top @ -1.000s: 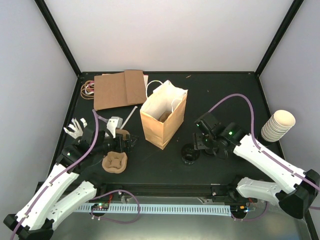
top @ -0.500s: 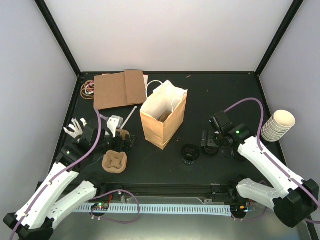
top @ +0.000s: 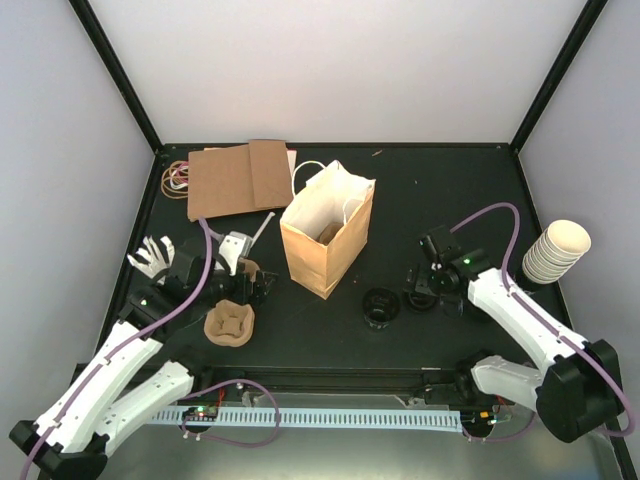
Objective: Pack the takeout coffee
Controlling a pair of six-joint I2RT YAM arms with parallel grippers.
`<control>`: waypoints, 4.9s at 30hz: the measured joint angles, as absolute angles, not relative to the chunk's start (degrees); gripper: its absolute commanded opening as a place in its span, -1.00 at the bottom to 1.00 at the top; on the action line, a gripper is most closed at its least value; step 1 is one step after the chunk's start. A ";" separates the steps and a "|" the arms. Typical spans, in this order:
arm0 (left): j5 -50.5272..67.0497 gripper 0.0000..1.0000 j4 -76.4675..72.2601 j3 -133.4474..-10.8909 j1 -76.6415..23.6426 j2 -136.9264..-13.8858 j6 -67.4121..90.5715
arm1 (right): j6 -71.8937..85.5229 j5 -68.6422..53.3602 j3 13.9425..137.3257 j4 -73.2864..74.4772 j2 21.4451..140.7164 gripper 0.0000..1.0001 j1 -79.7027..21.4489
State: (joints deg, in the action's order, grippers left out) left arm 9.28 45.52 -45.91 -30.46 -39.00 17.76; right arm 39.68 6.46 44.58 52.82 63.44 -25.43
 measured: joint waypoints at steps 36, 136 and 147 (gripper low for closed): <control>10.74 0.97 44.03 -44.73 -30.46 -38.26 17.06 | 36.60 1.65 41.36 42.41 80.12 0.61 -21.98; 10.57 0.24 5.32 -29.06 -59.02 -57.56 50.06 | 29.91 -0.95 56.47 62.00 69.30 0.53 -48.86; 10.57 0.15 3.33 -29.04 -59.02 -59.92 50.26 | 29.71 -0.58 56.47 61.67 70.74 0.53 -49.56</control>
